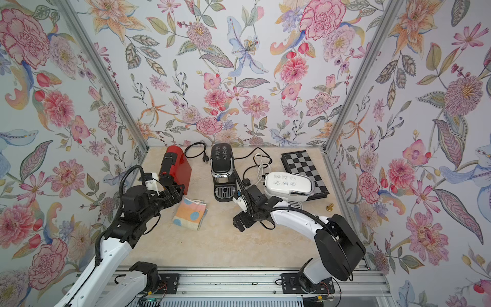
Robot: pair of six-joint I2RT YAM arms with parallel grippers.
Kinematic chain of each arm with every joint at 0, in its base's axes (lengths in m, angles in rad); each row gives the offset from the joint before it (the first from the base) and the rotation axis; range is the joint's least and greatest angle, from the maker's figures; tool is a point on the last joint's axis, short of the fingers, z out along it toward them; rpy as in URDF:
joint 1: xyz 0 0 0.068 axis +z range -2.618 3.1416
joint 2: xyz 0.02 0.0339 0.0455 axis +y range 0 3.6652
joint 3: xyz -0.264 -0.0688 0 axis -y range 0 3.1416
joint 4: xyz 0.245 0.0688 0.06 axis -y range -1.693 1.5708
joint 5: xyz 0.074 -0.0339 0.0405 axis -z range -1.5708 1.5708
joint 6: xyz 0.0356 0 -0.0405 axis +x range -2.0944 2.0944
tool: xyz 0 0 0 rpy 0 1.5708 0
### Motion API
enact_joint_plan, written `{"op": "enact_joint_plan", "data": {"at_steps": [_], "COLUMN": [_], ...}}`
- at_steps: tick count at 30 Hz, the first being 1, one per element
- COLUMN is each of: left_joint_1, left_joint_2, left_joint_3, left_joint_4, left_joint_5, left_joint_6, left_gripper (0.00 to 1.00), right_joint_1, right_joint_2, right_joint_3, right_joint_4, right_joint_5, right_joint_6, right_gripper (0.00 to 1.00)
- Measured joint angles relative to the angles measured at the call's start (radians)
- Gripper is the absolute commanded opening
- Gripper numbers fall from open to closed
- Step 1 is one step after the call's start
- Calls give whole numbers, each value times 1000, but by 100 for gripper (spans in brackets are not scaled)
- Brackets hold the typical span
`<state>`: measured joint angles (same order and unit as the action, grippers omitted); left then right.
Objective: Wipe the surface of a coffee machine
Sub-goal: Move the coffee machine to the center of the board.
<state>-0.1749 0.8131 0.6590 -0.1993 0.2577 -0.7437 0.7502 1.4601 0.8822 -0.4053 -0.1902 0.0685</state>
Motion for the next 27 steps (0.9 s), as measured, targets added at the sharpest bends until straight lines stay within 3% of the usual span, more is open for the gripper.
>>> {"op": "enact_joint_plan", "data": {"at_steps": [10,19,27], "left_joint_1": [0,0,0], "left_joint_2": [17,2,2], "left_joint_3": [0,-17,-29], "left_joint_4": [14,21,40], "left_joint_5": [9,20,27], "left_joint_6": [0,-3,-4], "left_gripper": [99,99,99], "right_joint_1": [-74,-131,-206], "right_joint_2": [-69,54,163], "right_joint_3": [-90,-89,27], "right_joint_4": [-50,-84,-103], "right_joint_5": [22,38,25], "right_joint_6": [60,67,44], "right_gripper": [100,100,100]}}
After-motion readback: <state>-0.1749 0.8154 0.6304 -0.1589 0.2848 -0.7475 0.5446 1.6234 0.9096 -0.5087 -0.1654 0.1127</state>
